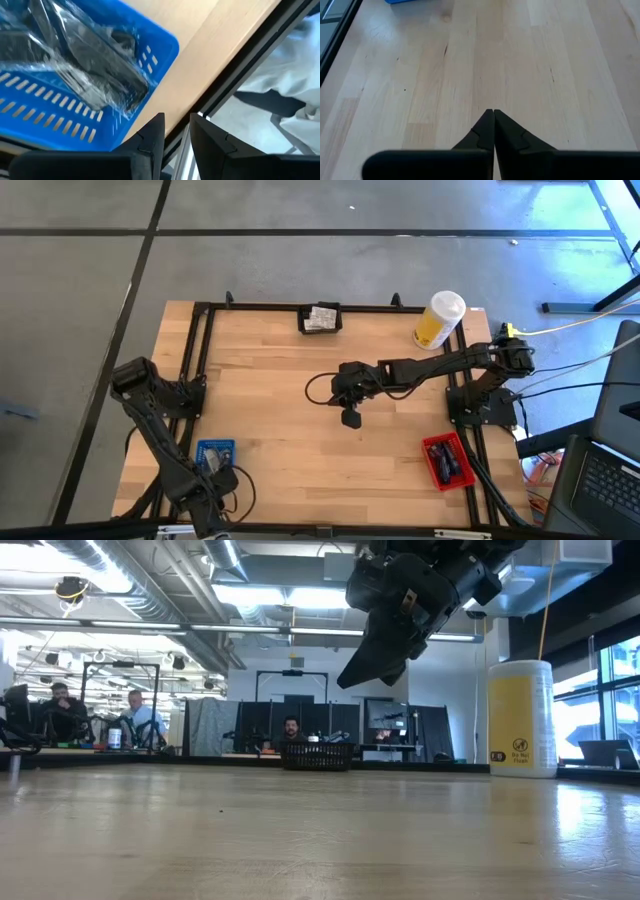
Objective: Pick & Place Travel size toiletries
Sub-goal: Put the black comb into the blue bin, then return to Home Position
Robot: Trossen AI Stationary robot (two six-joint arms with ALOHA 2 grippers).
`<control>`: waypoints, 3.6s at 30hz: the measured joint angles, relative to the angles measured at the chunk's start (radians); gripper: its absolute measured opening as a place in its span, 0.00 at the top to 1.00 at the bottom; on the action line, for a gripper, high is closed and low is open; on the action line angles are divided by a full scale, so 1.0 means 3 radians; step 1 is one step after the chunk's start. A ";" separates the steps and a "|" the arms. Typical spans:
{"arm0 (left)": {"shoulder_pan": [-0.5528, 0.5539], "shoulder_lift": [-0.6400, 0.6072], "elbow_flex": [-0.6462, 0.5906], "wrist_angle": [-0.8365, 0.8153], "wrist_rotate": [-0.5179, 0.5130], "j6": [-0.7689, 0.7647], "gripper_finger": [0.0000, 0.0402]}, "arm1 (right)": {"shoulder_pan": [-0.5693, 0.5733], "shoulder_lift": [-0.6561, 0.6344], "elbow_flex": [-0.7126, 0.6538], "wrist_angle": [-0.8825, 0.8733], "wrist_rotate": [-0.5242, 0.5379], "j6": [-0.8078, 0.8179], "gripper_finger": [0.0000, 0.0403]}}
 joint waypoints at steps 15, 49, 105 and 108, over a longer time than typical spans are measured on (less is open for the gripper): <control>0.0000 -0.0031 0.0000 -0.0183 -0.0259 0.0021 0.79 | 0.0000 0.0000 0.0000 0.0000 -0.0001 0.0000 0.99; -0.0056 -0.0503 -0.0128 -0.0336 -0.1014 -0.0021 0.79 | 0.0022 -0.0005 0.0001 0.0134 -0.0055 0.0017 0.99; 0.1376 -0.5725 -0.3606 0.2018 -0.2934 0.5044 1.00 | -0.0187 -0.4630 -0.3010 0.0230 0.0537 -0.0360 1.00; 0.1376 -0.5730 -0.3606 0.2030 -0.2899 0.5047 1.00 | -0.0187 -0.4684 -0.3038 0.0225 0.0564 -0.0361 1.00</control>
